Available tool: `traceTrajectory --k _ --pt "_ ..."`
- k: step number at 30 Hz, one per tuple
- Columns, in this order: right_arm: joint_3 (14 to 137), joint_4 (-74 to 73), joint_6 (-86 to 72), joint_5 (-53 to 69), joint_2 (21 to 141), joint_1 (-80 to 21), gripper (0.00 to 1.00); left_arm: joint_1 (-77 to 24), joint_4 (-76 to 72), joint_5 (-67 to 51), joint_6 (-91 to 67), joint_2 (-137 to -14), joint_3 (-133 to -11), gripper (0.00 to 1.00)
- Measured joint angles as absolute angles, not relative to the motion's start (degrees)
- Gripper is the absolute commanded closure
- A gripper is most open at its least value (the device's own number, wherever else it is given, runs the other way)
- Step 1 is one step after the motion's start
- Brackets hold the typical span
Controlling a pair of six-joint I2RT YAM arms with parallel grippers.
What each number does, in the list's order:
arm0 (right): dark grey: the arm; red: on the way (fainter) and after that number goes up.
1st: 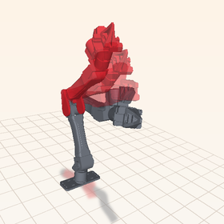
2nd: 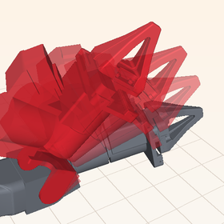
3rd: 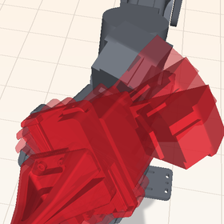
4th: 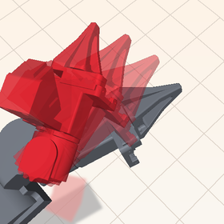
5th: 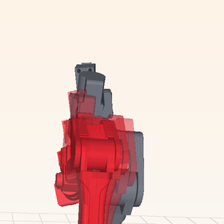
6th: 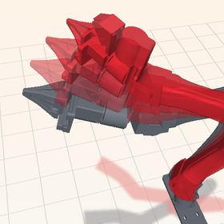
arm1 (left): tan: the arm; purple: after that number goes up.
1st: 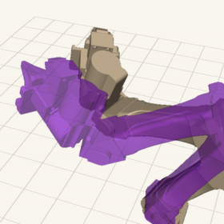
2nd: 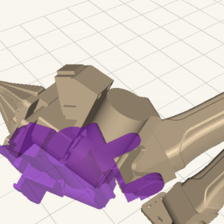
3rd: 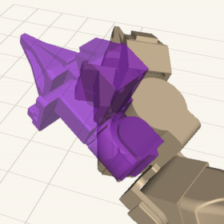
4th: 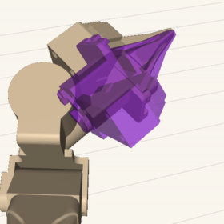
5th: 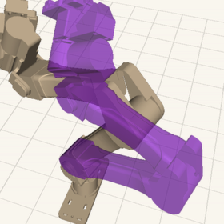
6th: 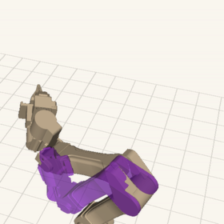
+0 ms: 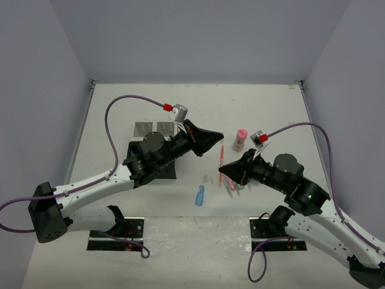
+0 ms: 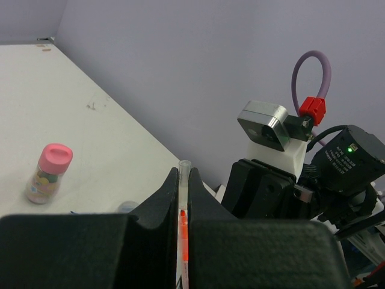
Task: Sort the stationery into containers
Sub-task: Close the pen cap on the pen.
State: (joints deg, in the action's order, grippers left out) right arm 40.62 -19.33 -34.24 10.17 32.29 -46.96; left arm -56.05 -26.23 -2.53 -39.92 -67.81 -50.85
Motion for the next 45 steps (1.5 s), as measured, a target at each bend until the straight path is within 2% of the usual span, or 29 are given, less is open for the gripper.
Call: traceTrajectory --k 31,33,35,36,40,43,45 --pt "43.22 -22.35 -33.35 8.36 32.92 -46.96 1.0 -56.07 -32.57 -5.82 -42.54 -69.54 -46.74 1.0" --pt "43.92 -23.02 -32.87 8.16 33.29 -46.98 1.0 -56.07 -32.81 -5.81 -42.56 -69.54 -46.74 0.95" --pt "44.42 -23.26 -32.24 7.95 33.61 -46.96 1.0 -56.07 -32.85 -5.81 -42.54 -69.54 -46.74 0.8" --pt "44.64 -23.31 -31.88 7.88 33.72 -46.96 1.0 -56.07 -32.84 -5.8 -42.52 -69.54 -46.74 0.76" --pt "45.6 -23.18 -30.37 7.98 34.09 -46.96 1.0 -56.07 -31.94 -5.92 -42.45 -69.73 -46.74 0.65" --pt "45.99 -22.83 -29.55 8.04 34.44 -46.96 1.0 -56.07 -31.42 -5.99 -42.44 -69.91 -46.75 0.63" --pt "46.04 -22.63 -29.14 8.32 34.86 -46.96 1.0 -56.07 -30.71 -5.96 -42.39 -69.93 -46.76 0.73"
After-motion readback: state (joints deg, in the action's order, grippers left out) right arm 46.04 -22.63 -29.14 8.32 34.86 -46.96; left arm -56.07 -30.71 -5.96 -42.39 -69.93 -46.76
